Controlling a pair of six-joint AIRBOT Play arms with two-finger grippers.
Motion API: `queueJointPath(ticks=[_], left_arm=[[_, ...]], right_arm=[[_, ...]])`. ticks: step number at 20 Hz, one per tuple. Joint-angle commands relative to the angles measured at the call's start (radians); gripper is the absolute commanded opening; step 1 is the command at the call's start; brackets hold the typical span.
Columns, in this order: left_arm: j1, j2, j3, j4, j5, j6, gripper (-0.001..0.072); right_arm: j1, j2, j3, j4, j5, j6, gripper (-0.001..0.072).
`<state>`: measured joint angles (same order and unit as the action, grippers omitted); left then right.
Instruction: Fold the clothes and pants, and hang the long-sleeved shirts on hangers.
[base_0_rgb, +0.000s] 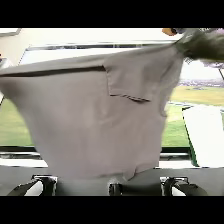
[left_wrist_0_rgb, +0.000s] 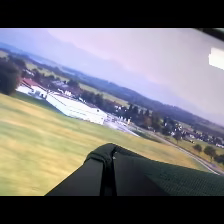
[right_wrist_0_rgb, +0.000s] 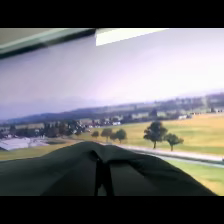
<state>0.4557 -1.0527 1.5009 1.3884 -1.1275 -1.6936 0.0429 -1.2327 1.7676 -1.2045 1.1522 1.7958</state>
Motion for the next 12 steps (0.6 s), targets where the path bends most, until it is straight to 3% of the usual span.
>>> queueJointPath(ticks=[1, 7, 12], left_arm=[[-0.058, -0.266, -0.066, -0.018, 0.189, 0.018, 0.0016], [-0.143, -0.572, -0.055, -0.017, 0.471, 0.017, 0.0016], [-0.145, -0.64, -0.041, -0.019, 0.454, 0.018, 0.0016]], right_arm=[[0.0, -0.292, 0.0, 0.049, -0.068, 0.023, 0.0029], [0.0, -0.591, 0.0, 0.042, -0.372, 0.019, 0.0029], [0.0, -0.641, 0.001, -0.059, -0.384, 0.004, 0.0029]])
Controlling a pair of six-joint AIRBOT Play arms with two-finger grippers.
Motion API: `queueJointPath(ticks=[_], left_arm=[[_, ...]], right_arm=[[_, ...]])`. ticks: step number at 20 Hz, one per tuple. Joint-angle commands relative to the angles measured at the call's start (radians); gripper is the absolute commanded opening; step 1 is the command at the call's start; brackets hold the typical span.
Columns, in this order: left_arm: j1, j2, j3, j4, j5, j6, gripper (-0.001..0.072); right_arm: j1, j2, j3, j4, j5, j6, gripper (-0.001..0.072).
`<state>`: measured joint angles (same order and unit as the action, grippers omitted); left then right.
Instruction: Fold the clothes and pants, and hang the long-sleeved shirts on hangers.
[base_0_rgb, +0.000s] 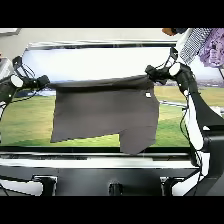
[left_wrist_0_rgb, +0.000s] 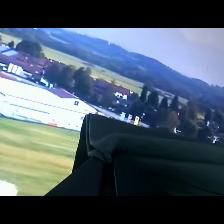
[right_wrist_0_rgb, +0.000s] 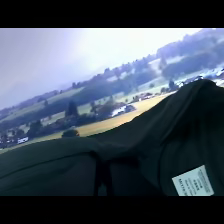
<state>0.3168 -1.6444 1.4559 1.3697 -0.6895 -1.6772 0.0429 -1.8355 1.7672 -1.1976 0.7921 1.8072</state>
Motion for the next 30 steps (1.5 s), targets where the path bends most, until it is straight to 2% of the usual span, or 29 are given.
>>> queueJointPath(ticks=[1, 6, 10, 19, 20, 21, 22, 23, 24, 25, 27, 30], left_arm=[[-0.006, -0.049, 0.004, -0.001, -0.021, 0.002, 0.0016], [-0.007, -0.06, -0.011, -0.001, -0.27, 0.001, 0.0016], [-0.007, -0.06, -0.073, -0.002, -0.43, 0.001, 0.0017], [-0.05, -0.06, -0.17, -0.001, -0.365, -0.021, 0.0037], [-0.048, -0.059, -0.169, 0.0, -0.365, -0.036, 0.0074], [-0.043, -0.058, -0.164, -0.001, -0.372, -0.036, 0.0177], [-0.039, -0.053, -0.157, 0.001, -0.385, -0.035, 0.0325], [-0.031, -0.041, -0.146, 0.009, -0.399, -0.035, 0.0443], [-0.019, -0.022, -0.137, 0.015, -0.411, -0.035, 0.0512], [-0.002, 0.008, -0.131, 0.015, -0.422, -0.032, 0.054], [0.038, 0.081, -0.138, 0.015, -0.448, -0.031, 0.0541], [0.09, 0.195, -0.206, 0.014, -0.474, 0.003, 0.0541]], right_arm=[[0.0, -0.037, 0.002, -0.084, 0.017, -0.007, 0.0029], [0.0, -0.037, 0.002, -0.187, 0.229, 0.003, 0.0029], [0.0, -0.038, 0.002, -0.225, 0.288, 0.014, 0.003], [0.0, -0.089, 0.002, -0.225, 0.427, 0.015, 0.0035], [0.0, -0.094, 0.002, -0.225, 0.439, 0.015, 0.0111], [-0.001, -0.094, 0.002, -0.225, 0.447, 0.015, 0.0221], [-0.003, -0.085, 0.002, -0.232, 0.461, 0.002, 0.0317], [-0.009, -0.069, 0.002, -0.232, 0.475, -0.031, 0.0368], [-0.023, -0.041, 0.002, -0.235, 0.493, -0.07, 0.0389], [-0.042, -0.01, 0.002, -0.236, 0.513, -0.114, 0.0391], [-0.126, 0.057, 0.0, -0.184, 0.549, -0.179, 0.04], [-0.289, 0.14, -0.094, 0.008, 0.593, -0.311, 0.0402]])
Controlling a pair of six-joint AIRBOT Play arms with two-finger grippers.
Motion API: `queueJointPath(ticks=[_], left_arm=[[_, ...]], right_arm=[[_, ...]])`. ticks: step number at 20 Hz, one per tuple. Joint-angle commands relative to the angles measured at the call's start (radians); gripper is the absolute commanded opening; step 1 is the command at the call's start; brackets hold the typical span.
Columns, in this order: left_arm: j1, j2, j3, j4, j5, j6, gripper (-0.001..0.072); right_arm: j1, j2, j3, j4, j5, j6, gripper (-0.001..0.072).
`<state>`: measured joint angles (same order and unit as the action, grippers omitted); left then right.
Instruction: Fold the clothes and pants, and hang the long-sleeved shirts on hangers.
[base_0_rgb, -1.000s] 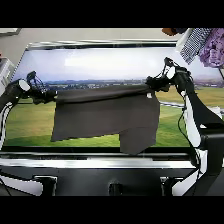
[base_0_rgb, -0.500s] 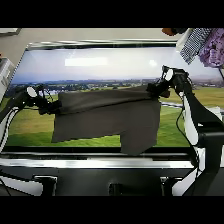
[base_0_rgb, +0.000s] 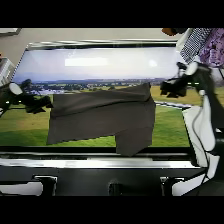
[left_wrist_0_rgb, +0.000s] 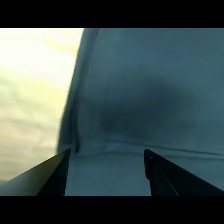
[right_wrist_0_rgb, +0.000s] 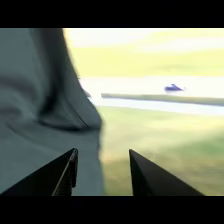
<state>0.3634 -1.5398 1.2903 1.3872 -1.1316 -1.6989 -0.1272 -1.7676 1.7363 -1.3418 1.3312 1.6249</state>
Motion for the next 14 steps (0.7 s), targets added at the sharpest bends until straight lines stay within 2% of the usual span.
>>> queueJointPath(ticks=[1, 8, 11, 13, 14], left_arm=[[0.054, 0.114, -0.061, -0.003, -0.041, 0.035, 0.0541], [0.061, 0.257, -0.258, -0.008, -0.081, 0.03, 0.054], [0.061, 0.29, -0.29, -0.008, -0.088, 0.029, 0.0541], [0.061, 0.294, -0.29, -0.008, -0.089, 0.002, 0.0541], [0.061, 0.294, -0.29, -0.009, -0.089, -0.011, 0.0541]], right_arm=[[-0.158, 0.095, -0.126, 0.204, 0.09, -0.163, 0.0401], [-0.2, 0.258, -0.723, 0.363, 0.084, -0.356, 0.041], [-0.2, 0.261, -0.863, 0.457, 0.081, -0.415, 0.0406], [-0.2, 0.261, -0.914, 0.465, 0.08, -0.426, 0.0388], [-0.2, 0.261, -0.931, 0.475, 0.08, -0.435, 0.0344]])
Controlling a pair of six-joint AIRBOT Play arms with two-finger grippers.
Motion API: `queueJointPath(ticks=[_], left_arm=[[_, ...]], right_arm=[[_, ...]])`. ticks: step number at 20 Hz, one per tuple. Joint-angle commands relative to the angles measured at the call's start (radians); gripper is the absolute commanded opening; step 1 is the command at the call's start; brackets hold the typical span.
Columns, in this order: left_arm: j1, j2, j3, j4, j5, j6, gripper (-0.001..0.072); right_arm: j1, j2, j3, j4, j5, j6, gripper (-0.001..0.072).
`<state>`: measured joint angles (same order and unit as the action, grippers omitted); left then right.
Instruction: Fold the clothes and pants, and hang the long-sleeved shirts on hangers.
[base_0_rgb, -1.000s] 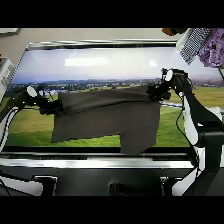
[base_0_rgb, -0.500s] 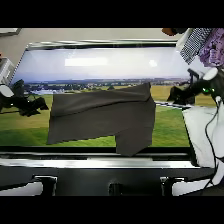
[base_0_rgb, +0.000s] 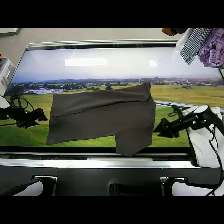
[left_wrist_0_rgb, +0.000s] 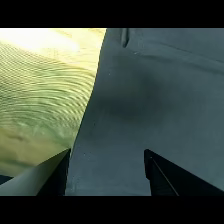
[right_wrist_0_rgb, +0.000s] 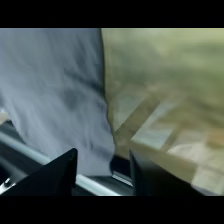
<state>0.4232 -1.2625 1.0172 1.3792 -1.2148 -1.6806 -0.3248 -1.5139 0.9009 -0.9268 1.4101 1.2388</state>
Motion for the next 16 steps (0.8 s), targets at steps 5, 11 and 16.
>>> queueJointPath(ticks=[5, 11, 16], left_arm=[[0.001, 0.017, -0.016, -0.011, 0.0, -0.033, 0.0541], [0.032, 0.035, -0.039, -0.006, -0.031, -0.048, 0.0541], [0.269, 0.195, -0.311, -0.12, 0.026, 0.053, 0.0541]], right_arm=[[0.065, 0.008, -0.142, 0.086, -0.026, -0.046, 0.0341], [0.177, 0.027, -0.145, 0.078, -0.074, 0.001, 0.0031], [0.179, 0.147, -0.145, 0.08, -0.077, 0.006, 0.0031]])
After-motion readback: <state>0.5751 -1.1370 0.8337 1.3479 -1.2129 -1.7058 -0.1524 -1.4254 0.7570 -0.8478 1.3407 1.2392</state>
